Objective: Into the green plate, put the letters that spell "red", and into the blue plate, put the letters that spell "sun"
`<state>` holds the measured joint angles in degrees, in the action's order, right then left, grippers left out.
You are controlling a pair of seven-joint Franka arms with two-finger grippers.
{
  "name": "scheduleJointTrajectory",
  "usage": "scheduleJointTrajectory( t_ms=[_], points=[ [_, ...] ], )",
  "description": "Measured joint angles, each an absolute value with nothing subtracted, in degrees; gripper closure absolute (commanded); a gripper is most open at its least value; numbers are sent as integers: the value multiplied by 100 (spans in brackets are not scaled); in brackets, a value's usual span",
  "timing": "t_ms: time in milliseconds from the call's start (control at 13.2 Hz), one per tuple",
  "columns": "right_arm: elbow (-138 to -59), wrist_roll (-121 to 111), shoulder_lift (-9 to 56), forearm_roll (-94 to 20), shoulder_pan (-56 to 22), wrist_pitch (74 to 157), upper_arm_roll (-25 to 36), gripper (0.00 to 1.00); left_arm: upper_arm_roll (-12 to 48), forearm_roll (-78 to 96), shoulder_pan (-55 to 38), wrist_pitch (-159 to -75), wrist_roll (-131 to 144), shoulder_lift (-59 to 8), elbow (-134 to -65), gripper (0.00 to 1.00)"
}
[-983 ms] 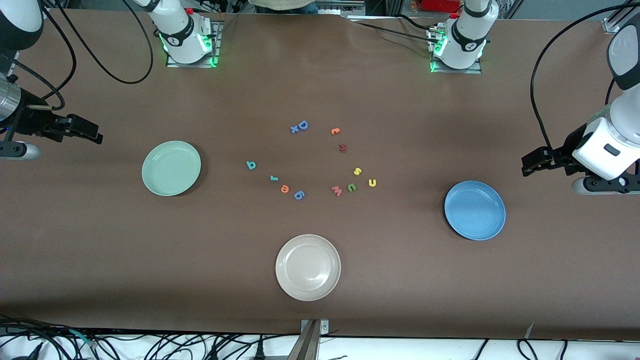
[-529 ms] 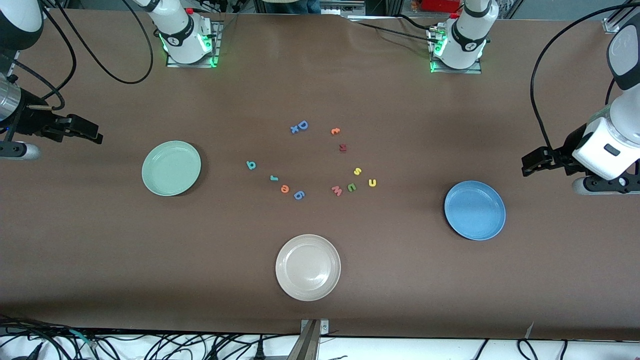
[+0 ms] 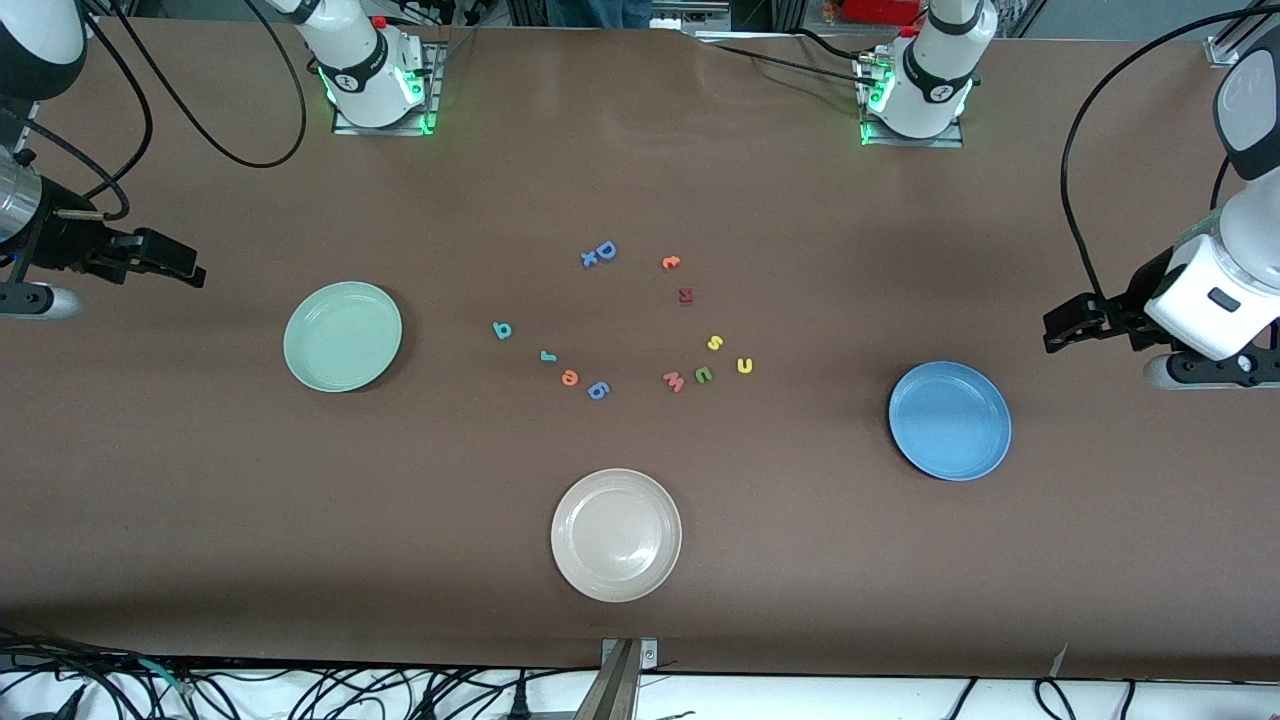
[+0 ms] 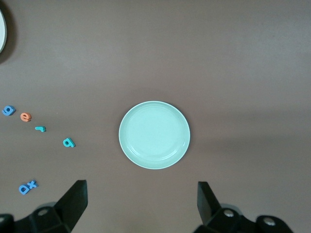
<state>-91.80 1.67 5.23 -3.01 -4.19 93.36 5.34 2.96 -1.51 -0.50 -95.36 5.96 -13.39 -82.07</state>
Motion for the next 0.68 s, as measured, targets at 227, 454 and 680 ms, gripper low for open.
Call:
scheduleJointTrajectory(
  t_ms=[227, 454, 680],
  points=[
    [-9180, 167, 523, -301, -419, 9333, 537, 0, 292, -151, -49, -9536, 596, -1339, -8207, 0],
    [-9180, 166, 523, -301, -417, 9331, 540, 0, 273, -151, -46, -9536, 596, -1339, -8207, 0],
    [-9180, 167, 523, -301, -418, 9330, 540, 0, 251, -151, -40, -9536, 596, -1339, -8207, 0]
  ],
)
